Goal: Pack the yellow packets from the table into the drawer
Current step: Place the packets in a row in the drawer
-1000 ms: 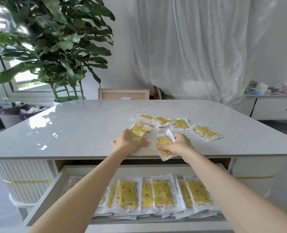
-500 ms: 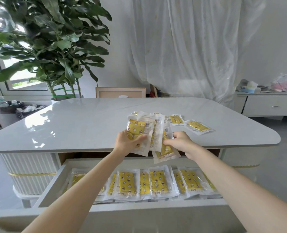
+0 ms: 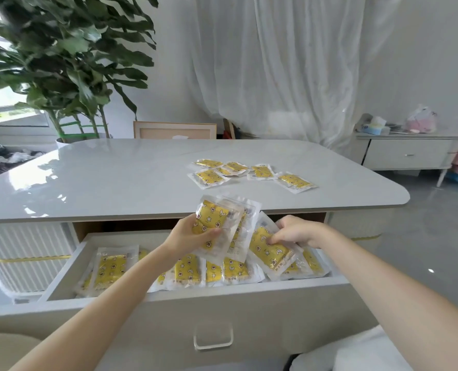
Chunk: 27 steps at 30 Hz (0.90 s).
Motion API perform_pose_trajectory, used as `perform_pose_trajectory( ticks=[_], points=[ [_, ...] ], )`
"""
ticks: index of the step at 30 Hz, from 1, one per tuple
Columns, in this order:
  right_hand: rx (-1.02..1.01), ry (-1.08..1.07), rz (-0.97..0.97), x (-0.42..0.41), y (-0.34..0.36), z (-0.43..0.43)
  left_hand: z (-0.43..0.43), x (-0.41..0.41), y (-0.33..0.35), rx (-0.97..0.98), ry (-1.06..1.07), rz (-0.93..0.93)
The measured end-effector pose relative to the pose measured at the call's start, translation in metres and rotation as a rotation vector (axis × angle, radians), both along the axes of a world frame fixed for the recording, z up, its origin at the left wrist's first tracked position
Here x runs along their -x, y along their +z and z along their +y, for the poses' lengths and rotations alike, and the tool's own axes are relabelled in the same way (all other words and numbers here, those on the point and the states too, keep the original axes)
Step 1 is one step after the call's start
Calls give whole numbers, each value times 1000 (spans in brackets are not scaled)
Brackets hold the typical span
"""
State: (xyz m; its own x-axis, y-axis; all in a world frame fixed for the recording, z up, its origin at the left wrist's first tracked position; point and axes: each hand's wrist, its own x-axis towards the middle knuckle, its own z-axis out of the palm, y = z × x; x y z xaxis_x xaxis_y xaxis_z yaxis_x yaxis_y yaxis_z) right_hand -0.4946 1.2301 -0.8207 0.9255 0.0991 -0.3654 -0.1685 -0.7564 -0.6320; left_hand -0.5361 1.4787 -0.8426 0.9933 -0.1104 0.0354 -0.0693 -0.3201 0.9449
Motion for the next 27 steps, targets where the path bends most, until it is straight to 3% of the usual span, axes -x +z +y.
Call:
perform_pose_trajectory(
  ticks=[4,8,16,22,27],
  points=[
    [150,-170,-16,-18,-24,-24,-2,-2,-11,-119,-81,52],
    [121,-301,23,-35,-43,-44,-2,-6,-20,-251,-143,123],
    [139,-458,-48,-36,-48,-50,1,-16,-29,-316,-93,189],
    [481,-445,-208,-31,-66,-50,-2,-21,-31,-336,-80,214],
    [751,-270,-464,-27,-66,-43,-1,-21,-29,-351,-57,237]
  ],
)
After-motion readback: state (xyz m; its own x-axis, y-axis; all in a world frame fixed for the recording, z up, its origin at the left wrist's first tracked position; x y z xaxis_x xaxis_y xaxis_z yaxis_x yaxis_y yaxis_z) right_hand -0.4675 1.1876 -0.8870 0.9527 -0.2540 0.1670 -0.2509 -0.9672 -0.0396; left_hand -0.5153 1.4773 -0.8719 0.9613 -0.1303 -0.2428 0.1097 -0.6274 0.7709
